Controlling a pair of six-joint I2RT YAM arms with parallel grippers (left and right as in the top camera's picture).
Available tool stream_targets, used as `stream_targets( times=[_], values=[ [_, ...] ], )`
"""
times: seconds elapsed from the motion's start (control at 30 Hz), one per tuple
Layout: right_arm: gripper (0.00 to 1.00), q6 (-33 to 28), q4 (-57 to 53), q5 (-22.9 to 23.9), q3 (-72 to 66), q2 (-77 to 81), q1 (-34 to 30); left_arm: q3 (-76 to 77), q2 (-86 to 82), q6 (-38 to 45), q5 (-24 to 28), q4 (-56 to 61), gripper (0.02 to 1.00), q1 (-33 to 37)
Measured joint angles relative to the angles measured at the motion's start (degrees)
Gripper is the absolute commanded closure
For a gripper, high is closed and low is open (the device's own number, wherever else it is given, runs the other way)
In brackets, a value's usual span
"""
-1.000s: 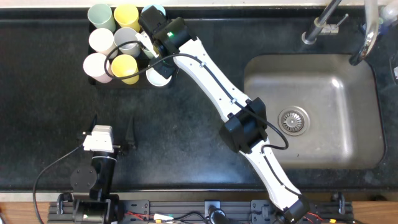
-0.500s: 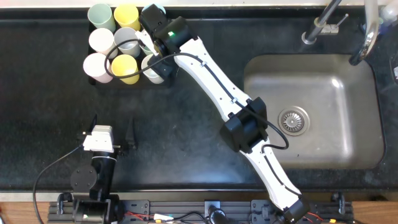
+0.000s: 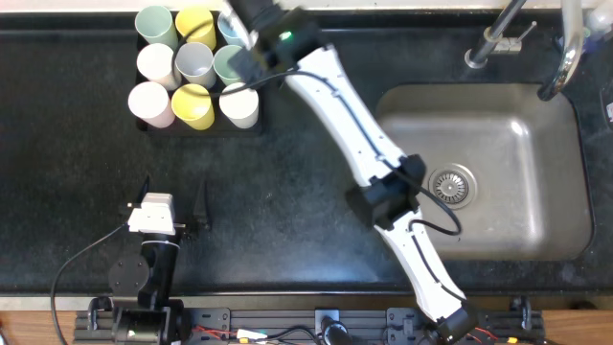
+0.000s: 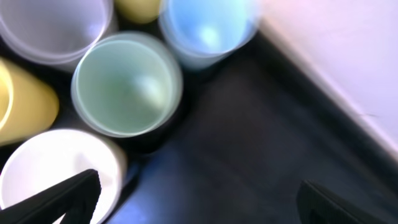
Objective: Store Cups
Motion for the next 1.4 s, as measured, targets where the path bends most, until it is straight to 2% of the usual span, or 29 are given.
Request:
stream_targets(
  times=[0.23,0.4,0.53,0.67,0.77,0.87,1.0,1.03,1.2,1.4],
  values=[
    [0.003,4.39,-13.99,0.96,11.39,-4.72,-10.03,0.0,0.0,0.02,0.02,0.02,0.02,0.0],
    [0.003,7.61,-17.14,2.64,10.86,-15.37,-21.18,0.0,0.0,0.02,0.02,0.0,0.02,0.0],
    [0.003,9.53,-17.18,3.78,3.87,-27.52,-27.56,0.0,0.0,0.0,0.02,0.0,0.02,0.0],
    [0.003,10.45,-16.9,3.06,-13.66,-43.28,-30.34,0.0,0.0,0.02,0.0,0.0,0.02,0.0],
    [0.003,11.39,-15.85,0.85,-32.74,-55.76,-31.93,0.0,0.0,0.02,0.02,0.02,0.02,0.0],
    [0.003,11.96,-9.53,-2.1,-53.79,-67.36,-32.81,0.0,-0.09,0.02,0.02,0.02,0.02,0.0],
    [0.003,13.25,13.2,-4.09,-82.75,-81.92,-32.94,-0.02,-0.11,0.02,0.02,0.02,0.02,0.0],
    [0.003,13.46,21.05,-4.13,-91.21,-86.29,-32.94,-0.02,-0.11,0.04,0.0,-0.02,0.02,0.0],
    [0.005,13.6,44.83,-2.62,-121.81,-106.4,-32.96,-0.02,-0.11,0.02,0.02,0.02,0.02,0.0],
    [0.003,13.25,46.29,-1.88,-137.35,-125.66,-31.69,-0.02,-0.11,0.02,0.02,0.02,0.02,0.0]
  ],
)
